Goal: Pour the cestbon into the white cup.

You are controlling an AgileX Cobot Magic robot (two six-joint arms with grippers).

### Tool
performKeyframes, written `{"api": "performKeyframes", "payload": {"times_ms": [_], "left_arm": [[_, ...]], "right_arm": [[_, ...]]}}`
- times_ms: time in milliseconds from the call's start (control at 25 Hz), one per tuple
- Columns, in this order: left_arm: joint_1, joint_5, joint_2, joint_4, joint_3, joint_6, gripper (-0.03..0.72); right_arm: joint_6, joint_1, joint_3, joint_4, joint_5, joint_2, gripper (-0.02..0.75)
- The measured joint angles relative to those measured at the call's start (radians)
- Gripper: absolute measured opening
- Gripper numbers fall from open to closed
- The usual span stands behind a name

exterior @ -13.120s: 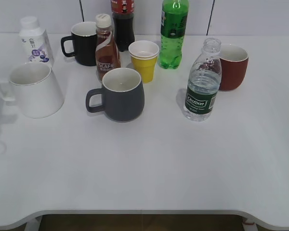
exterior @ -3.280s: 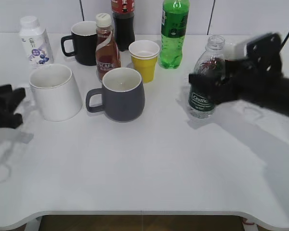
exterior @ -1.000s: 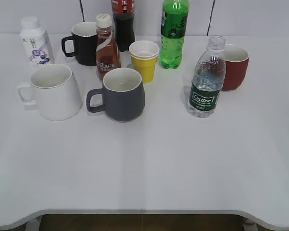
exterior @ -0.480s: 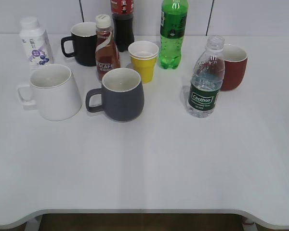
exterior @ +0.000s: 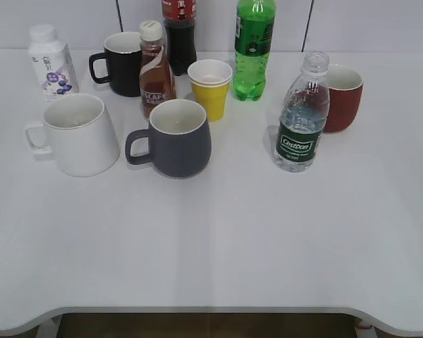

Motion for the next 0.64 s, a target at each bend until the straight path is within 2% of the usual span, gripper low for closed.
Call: {"api": "performKeyframes", "payload": {"times_ms": [640], "left_arm": [[0.0, 0.0, 0.0, 0.0, 0.0, 0.0, 0.214]], "right_arm": [[0.0, 0.0, 0.0, 0.0, 0.0, 0.0, 0.468]]}}
